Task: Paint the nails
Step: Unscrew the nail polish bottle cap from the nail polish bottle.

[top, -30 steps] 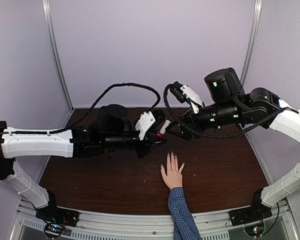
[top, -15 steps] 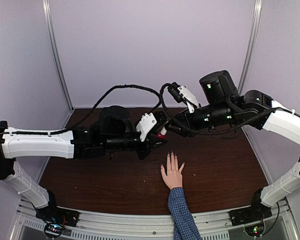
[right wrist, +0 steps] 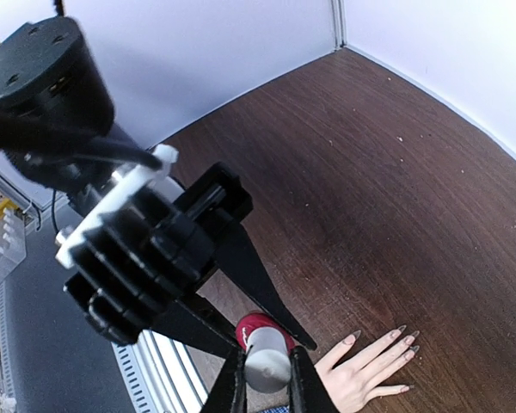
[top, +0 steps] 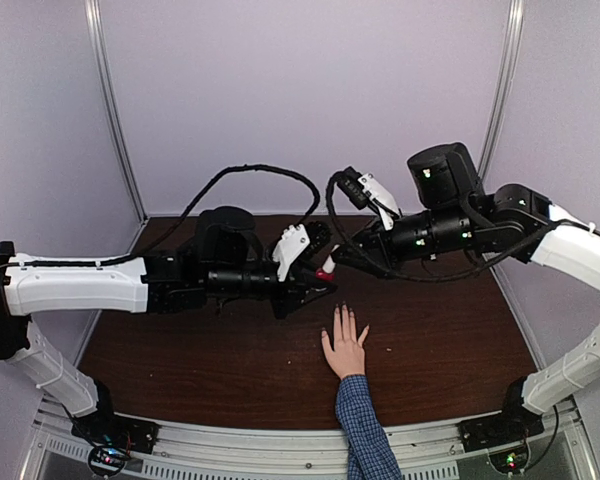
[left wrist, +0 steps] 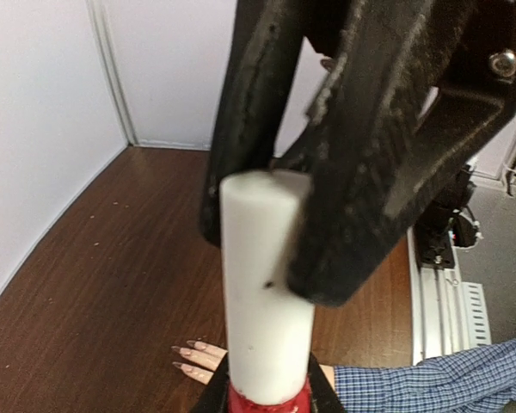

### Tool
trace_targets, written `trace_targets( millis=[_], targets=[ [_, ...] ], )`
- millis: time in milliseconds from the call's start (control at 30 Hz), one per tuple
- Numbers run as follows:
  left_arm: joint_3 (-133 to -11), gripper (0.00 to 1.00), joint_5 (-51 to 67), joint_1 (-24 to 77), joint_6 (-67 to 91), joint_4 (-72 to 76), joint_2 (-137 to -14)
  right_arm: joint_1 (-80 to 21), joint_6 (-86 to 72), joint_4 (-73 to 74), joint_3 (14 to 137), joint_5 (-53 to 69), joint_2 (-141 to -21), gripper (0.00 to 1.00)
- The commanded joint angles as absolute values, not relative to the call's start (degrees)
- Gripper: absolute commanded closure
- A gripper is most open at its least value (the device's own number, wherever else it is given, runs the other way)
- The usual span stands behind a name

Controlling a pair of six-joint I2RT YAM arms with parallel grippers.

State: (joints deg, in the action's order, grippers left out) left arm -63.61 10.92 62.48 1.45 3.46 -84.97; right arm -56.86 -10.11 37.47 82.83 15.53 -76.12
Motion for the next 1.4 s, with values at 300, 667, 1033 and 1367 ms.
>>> trace_targets(
  millis=[300, 667, 1033, 1367],
  targets=[
    [-66.67, 1.0, 47.5, 61.41, 3.15, 7.73, -85.08, -56.68, 3.78, 36.73, 80.62, 26.01, -69.71, 0.99],
    [-69.34, 1.0, 60.18, 61.58, 5.24, 8.68, -88.17, -56.69, 9.46, 37.8, 80.51, 33.88, -67.55, 1.0],
    [-69.98, 1.0, 62.84, 61.69, 5.88, 8.99, -89.19, -56.68, 11.58, 36.96, 79.67, 36.07, -66.45, 0.94],
    [-64.82, 1.0, 29.39, 61.67, 0.75, 7.19, -83.11, -56.63, 7.2, 38.46, 80.34, 28.96, -65.18, 0.4]
  ],
)
